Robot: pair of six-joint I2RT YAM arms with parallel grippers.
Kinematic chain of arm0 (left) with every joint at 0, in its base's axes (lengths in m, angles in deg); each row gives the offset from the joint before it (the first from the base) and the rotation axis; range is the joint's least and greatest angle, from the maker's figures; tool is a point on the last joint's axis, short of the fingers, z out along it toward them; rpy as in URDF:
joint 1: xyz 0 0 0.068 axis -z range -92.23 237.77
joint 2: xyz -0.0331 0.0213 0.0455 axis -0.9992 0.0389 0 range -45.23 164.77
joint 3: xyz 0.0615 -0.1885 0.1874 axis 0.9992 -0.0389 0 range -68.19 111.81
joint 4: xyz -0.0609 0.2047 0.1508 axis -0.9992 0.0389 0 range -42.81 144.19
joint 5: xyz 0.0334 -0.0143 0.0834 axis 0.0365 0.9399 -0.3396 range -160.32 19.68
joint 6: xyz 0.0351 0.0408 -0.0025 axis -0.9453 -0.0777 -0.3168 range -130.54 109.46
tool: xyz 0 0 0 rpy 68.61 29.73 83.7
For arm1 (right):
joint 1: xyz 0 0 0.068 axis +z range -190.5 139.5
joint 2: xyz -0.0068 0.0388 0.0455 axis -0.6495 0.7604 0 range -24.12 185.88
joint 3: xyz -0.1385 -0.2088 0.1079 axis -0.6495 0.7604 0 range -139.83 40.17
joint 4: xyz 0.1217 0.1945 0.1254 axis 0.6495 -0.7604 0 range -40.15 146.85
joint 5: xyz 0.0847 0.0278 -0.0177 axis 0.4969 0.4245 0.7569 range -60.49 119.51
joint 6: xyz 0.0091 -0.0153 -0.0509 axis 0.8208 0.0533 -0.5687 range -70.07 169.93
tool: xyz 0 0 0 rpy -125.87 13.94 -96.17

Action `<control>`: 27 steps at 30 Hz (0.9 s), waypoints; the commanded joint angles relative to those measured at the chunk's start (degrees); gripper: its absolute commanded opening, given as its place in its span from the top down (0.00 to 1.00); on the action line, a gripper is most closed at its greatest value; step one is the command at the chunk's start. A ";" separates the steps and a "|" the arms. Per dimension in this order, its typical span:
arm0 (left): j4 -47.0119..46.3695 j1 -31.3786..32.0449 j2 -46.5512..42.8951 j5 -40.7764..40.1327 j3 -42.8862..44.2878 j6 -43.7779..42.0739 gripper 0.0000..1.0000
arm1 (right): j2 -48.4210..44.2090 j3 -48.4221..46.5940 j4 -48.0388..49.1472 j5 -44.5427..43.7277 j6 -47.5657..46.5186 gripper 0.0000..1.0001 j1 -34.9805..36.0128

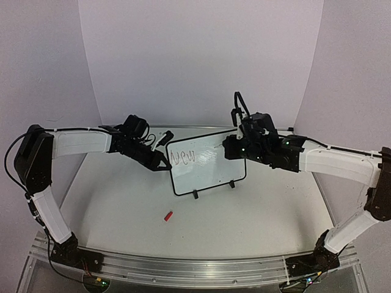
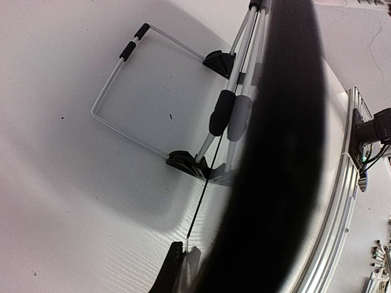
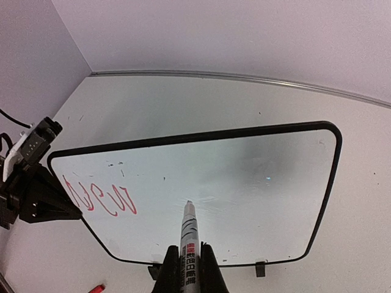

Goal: Write a sentence on the whiteboard

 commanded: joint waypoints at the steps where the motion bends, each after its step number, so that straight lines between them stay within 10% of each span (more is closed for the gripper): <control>1: 2.06 0.80 -0.79 -2.03 2.16 -1.19 1.00 | 0.37 0.61 1.91 4.61 1.61 1.00 -1.45; 27: 2.21 1.01 -0.53 -2.15 2.42 -1.22 1.00 | 5.49 -2.28 4.69 1.88 2.13 1.00 -1.72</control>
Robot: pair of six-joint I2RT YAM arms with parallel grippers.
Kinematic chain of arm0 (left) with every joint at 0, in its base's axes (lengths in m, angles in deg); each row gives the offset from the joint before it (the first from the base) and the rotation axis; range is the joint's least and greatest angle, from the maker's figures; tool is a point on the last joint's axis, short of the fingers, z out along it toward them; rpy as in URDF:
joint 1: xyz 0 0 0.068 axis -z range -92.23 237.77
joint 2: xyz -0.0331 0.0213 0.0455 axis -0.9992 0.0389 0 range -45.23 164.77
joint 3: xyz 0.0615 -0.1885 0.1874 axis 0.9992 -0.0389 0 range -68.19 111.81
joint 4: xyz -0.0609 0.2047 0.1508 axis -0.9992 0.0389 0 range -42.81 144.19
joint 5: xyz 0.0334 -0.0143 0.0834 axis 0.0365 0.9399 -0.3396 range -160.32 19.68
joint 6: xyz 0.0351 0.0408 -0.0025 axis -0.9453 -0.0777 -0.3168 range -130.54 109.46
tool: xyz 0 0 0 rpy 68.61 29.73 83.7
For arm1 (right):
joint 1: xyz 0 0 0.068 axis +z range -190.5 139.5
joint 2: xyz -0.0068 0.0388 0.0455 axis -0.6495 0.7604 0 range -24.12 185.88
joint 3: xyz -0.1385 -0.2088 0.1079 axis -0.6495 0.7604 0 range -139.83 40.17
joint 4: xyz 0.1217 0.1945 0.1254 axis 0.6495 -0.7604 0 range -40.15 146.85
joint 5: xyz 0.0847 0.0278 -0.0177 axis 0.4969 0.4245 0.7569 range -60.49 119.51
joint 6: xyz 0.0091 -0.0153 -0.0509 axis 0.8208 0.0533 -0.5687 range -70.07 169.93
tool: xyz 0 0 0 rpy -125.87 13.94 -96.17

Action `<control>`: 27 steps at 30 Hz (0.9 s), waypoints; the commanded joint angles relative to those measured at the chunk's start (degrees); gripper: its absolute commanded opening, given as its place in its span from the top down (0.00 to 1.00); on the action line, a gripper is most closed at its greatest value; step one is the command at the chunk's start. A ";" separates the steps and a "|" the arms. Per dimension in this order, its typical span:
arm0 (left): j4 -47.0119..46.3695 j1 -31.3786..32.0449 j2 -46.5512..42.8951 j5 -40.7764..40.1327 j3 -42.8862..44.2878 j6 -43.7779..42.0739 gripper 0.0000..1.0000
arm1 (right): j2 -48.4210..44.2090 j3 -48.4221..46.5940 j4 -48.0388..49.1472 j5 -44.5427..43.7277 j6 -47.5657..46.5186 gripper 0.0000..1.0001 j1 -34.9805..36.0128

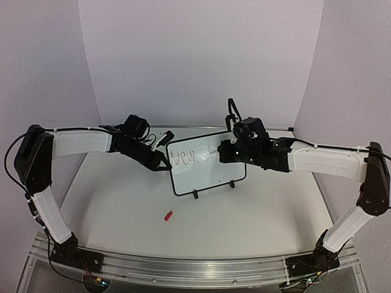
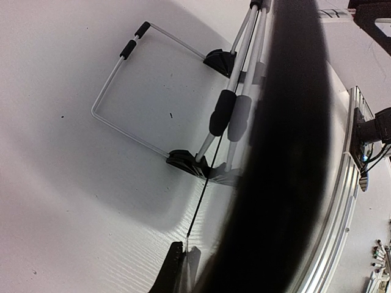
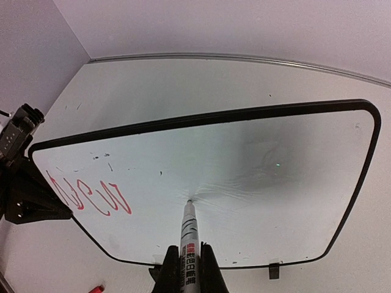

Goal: Write a sentence on the whiteboard

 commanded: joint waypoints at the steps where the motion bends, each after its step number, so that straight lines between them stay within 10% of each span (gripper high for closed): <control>1: 1.42 0.73 -0.51 -1.67 2.01 -1.15 1.00 | 0.40 -2.56 2.13 -1.71 0.37 1.00 -0.12; 27: 1.45 0.71 -0.77 -1.74 2.01 -1.22 1.00 | 1.33 -0.74 0.41 0.12 1.42 1.00 -0.13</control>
